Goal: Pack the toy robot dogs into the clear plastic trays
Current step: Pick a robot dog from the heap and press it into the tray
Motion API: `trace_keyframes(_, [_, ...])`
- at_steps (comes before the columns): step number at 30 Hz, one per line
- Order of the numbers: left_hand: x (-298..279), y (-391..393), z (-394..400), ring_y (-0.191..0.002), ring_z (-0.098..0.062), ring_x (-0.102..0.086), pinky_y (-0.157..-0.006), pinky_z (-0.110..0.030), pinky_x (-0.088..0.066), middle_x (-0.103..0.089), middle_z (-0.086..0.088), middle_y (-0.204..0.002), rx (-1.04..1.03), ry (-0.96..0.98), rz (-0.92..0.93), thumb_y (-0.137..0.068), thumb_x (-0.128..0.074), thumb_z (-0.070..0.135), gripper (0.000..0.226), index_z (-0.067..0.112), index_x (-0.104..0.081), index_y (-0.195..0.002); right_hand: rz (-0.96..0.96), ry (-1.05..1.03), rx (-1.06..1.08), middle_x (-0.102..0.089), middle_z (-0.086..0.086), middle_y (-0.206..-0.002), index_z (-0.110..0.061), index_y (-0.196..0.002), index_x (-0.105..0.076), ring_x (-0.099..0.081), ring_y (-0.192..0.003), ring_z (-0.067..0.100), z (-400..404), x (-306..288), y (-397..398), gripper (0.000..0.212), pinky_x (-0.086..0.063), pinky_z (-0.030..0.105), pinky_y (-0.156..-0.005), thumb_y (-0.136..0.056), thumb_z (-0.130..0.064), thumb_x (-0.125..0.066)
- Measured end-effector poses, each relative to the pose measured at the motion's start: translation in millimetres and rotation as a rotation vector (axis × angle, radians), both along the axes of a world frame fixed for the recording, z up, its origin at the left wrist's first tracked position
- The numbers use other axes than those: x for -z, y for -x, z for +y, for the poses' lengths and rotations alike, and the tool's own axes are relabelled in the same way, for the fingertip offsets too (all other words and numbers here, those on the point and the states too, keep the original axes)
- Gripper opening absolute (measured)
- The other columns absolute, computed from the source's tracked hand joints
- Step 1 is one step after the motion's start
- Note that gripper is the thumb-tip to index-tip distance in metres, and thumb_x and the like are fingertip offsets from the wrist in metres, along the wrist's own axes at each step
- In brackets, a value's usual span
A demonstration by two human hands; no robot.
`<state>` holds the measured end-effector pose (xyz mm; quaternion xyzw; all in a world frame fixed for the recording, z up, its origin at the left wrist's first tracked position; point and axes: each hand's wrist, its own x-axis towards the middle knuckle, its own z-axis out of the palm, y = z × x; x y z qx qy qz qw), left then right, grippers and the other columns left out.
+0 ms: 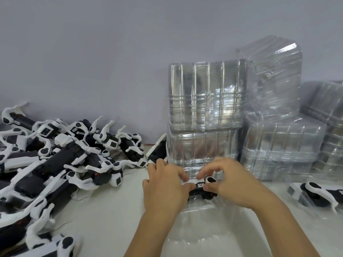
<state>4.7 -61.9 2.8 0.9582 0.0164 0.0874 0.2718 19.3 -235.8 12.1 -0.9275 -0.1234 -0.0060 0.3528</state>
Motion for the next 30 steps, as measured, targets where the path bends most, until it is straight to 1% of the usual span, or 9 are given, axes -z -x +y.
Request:
trace_keyframes(6, [-2.3,-4.5,11.4,-0.122,-0.011,-0.03,-0.096,-0.033,-0.027,-0.04,0.016,-0.112,0.102,0.045,0.054,-0.084,-0.071,0.056,0.017,0.043,-0.069,-0.095,-0.01,0.018,-0.005,-0.063,-0.017,-0.098,-0.044,-0.087,-0.074,-0.056,-0.097,0.0,0.3,-2.2,1.3,0.019,-0.042,0.019,-0.083,-0.081,-0.028,-0.082])
trace_keyframes(9, [-7.6,-7.5,23.7,-0.113,-0.003,-0.045,-0.105,-0.037,-0.036,-0.053,0.023,-0.104,0.179,0.165,0.03,-0.084,-0.072,0.052,0.01,0.042,-0.069,-0.083,-0.028,0.017,-0.006,-0.068,-0.019,-0.095,-0.043,-0.087,-0.075,-0.057,-0.095,-0.004,-1.3,-3.4,0.7,0.016,-0.04,0.012,-0.078,-0.081,-0.029,-0.082])
trace_keyframes(11, [-10.4,-10.0,34.2,-0.109,0.001,-0.056,-0.105,-0.036,-0.042,-0.066,0.018,-0.105,0.227,0.277,0.026,-0.084,-0.076,0.041,0.006,0.038,-0.072,-0.081,-0.027,-0.011,0.006,-0.068,-0.024,-0.089,-0.044,-0.084,-0.074,-0.056,-0.094,-0.01,-2.6,-4.1,0.8,0.017,-0.037,0.009,-0.075,-0.081,-0.029,-0.082])
trace_keyframes(15, [-20.4,-10.0,40.7,-0.092,0.006,-0.056,-0.077,-0.005,-0.038,-0.068,0.014,-0.096,0.261,0.295,-0.118,-0.081,-0.08,0.031,0.009,0.036,-0.076,-0.075,-0.012,-0.052,0.016,-0.067,-0.026,-0.087,-0.044,-0.085,-0.074,-0.056,-0.096,-0.009,-4.0,-4.0,0.3,0.017,-0.036,0.009,-0.076,-0.083,-0.029,-0.081])
trace_keyframes(18, [-28.1,-4.1,27.6,-0.069,-0.003,-0.054,-0.06,-0.014,-0.042,-0.068,0.008,-0.075,0.396,0.288,-0.116,-0.083,-0.076,0.038,0.016,0.037,-0.075,-0.067,-0.024,-0.064,0.014,-0.068,-0.021,-0.086,-0.043,-0.085,-0.075,-0.058,-0.092,-0.008,-2.8,-4.4,0.1,0.015,-0.038,0.01,-0.074,-0.084,-0.029,-0.08])
trace_keyframes(19, [-27.7,-0.9,21.3,-0.068,-0.007,-0.054,-0.063,-0.023,-0.045,-0.067,0.005,-0.073,0.463,0.269,-0.068,-0.086,-0.073,0.039,0.016,0.037,-0.076,-0.07,-0.037,-0.064,0.013,-0.069,-0.019,-0.085,-0.042,-0.084,-0.075,-0.059,-0.09,-0.007,-2.3,-4.2,-0.2,0.014,-0.039,0.01,-0.073,-0.083,-0.029,-0.08])
trace_keyframes(22, [-16.9,6.1,4.1,-0.092,-0.011,-0.042,-0.087,-0.033,-0.033,-0.052,0.012,-0.087,0.577,-0.012,0.025,-0.094,-0.06,0.046,0.023,0.031,-0.077,-0.087,-0.057,-0.072,0.02,-0.07,-0.017,-0.082,-0.041,-0.083,-0.076,-0.06,-0.088,-0.005,-1.6,-3.6,-0.2,0.015,-0.04,0.01,-0.073,-0.085,-0.026,-0.078])
trace_keyframes(24, [-10.7,8.5,0.4,-0.099,-0.011,-0.028,-0.088,-0.033,-0.02,-0.035,0.014,-0.093,0.579,-0.198,0.034,-0.099,-0.048,0.051,0.037,0.026,-0.073,-0.089,-0.059,-0.081,0.018,-0.07,-0.018,-0.082,-0.043,-0.081,-0.075,-0.06,-0.088,-0.005,-1.5,-2.8,-0.1,0.019,-0.039,0.008,-0.073,-0.086,-0.025,-0.077])
trace_keyframes(30, [-13.2,6.3,2.8,-0.106,-0.01,-0.026,-0.095,-0.032,-0.025,-0.035,0.008,-0.109,0.549,-0.192,0.077,-0.101,-0.045,0.043,0.04,0.025,-0.053,-0.067,-0.062,-0.102,0.005,-0.07,-0.014,-0.082,-0.043,-0.08,-0.075,-0.061,-0.087,-0.002,0.5,-1.6,-0.1,0.021,-0.041,0.007,-0.073,-0.087,-0.023,-0.077])
